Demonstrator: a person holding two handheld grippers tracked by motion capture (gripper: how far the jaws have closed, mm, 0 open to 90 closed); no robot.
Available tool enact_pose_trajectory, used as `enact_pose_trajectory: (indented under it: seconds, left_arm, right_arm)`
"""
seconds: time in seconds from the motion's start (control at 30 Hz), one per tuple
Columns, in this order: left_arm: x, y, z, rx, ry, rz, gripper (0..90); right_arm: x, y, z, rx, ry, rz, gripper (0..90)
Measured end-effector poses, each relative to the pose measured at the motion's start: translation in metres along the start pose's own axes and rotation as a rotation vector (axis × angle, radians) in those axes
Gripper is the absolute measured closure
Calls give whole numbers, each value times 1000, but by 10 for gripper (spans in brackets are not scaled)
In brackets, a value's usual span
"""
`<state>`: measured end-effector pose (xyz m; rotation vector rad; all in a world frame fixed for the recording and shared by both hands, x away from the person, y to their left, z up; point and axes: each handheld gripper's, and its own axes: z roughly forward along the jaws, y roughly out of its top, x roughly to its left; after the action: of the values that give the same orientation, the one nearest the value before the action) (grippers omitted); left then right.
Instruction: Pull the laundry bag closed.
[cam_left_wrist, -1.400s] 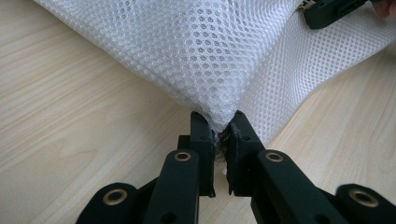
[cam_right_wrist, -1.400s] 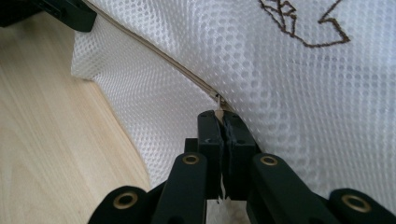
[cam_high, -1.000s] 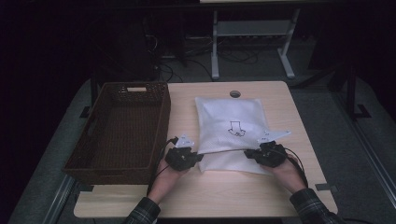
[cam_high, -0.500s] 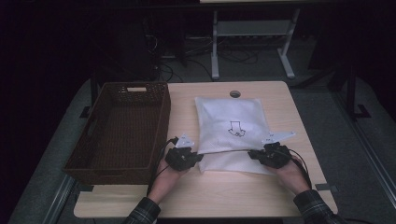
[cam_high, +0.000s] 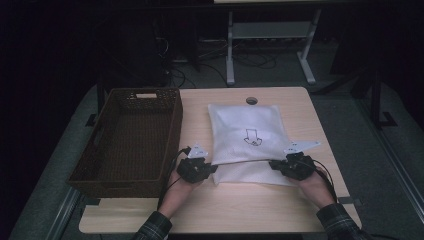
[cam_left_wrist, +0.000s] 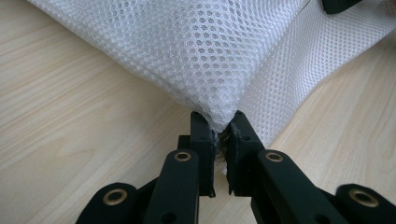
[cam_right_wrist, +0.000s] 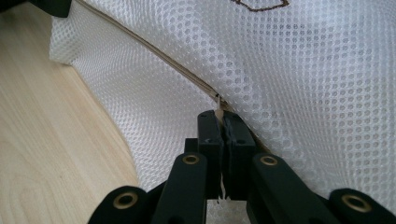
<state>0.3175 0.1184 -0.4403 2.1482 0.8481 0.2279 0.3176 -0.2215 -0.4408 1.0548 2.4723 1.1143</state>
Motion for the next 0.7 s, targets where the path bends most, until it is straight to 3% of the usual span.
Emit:
enact_pose_trajectory:
  seconds: [0.7]
  left_arm:
    - [0,1,1,-1,5,-2,829]
  right_arm:
    - [-14,-18,-20,-7,-25,37,868]
